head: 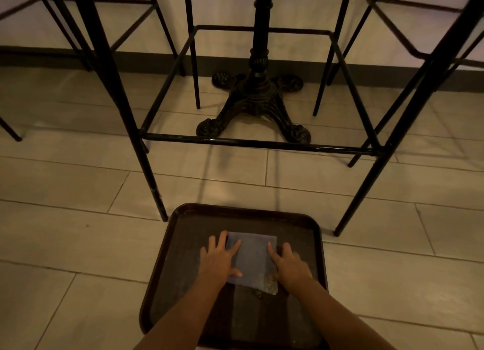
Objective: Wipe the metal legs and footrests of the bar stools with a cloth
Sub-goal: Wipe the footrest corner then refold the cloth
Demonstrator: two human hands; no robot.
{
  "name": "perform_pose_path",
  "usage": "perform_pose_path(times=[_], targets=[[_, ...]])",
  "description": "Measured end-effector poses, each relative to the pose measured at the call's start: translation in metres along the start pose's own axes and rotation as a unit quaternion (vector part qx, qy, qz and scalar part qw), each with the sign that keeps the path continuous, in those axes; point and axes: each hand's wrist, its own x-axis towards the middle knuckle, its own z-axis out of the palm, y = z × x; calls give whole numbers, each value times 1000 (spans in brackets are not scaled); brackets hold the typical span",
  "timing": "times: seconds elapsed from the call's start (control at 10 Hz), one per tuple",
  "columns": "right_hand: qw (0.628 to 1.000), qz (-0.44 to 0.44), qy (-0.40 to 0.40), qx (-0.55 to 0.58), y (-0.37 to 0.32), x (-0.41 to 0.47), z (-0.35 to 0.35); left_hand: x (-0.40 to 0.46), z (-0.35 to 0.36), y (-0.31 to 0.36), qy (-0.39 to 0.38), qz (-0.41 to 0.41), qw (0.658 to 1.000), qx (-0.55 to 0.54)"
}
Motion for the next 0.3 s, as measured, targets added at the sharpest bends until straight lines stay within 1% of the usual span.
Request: perform_pose_path(times=[0.1,0.2,0.3], targets=[[1000,6,-11,-1,0,-4,-7,-3,-4,-1,-22,-1,1000,5],[1000,-5,23,-6,-1,-9,-15,-6,-9,-4,-52,5,999,-12],[997,-24,68,8,-7,-19,-31,-15,-22,-1,-54,26,997,-40]])
